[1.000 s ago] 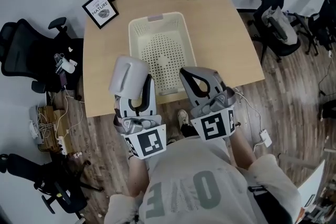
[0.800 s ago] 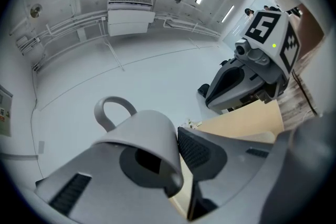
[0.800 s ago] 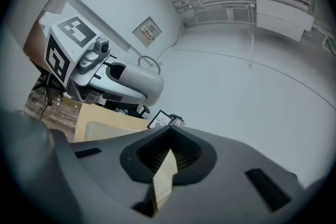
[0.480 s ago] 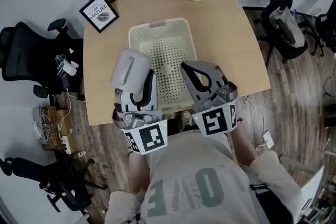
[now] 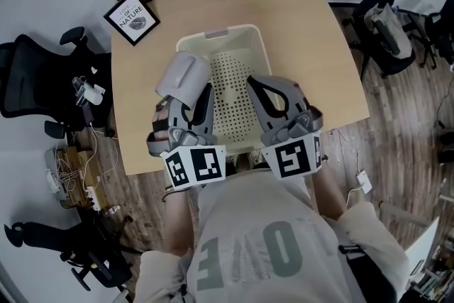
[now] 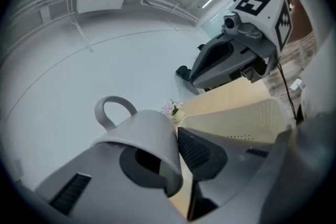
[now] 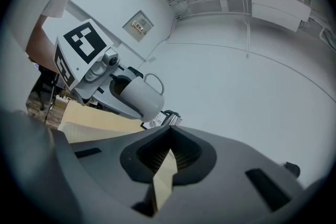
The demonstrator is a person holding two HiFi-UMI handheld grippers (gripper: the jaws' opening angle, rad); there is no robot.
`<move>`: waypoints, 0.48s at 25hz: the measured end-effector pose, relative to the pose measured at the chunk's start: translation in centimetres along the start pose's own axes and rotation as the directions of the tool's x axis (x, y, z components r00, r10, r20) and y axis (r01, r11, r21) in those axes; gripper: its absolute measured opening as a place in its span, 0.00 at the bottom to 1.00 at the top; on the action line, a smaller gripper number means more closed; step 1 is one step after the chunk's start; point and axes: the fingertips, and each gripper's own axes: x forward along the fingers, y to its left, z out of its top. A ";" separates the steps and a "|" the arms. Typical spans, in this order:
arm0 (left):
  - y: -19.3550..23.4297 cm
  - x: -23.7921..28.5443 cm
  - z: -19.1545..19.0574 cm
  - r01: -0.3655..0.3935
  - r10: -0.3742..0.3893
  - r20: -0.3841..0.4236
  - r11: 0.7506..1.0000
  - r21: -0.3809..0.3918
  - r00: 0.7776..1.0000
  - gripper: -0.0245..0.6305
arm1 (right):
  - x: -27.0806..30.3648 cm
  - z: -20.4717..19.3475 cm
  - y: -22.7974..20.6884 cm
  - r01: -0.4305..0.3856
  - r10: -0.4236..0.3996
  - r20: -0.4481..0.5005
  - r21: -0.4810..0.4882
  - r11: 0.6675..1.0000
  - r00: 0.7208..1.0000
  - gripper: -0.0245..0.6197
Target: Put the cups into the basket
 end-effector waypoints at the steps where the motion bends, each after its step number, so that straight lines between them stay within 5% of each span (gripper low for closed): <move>1: -0.4 0.5 -0.5 0.040 -0.040 -0.024 0.999 0.012 0.999 0.16 | 0.1 0.0 0.1 0.001 -0.001 -0.001 0.003 1.000 1.000 0.04; 8: -4.5 4.1 -2.8 0.319 -0.290 -0.196 0.939 0.132 0.937 0.16 | -0.2 -1.3 -0.3 0.037 -0.036 -0.043 0.022 0.999 0.998 0.04; 12: -7.9 6.2 -4.7 0.483 -0.413 -0.305 0.851 0.207 0.858 0.16 | -1.0 -2.2 -0.7 0.072 -0.069 -0.073 0.038 0.997 0.995 0.04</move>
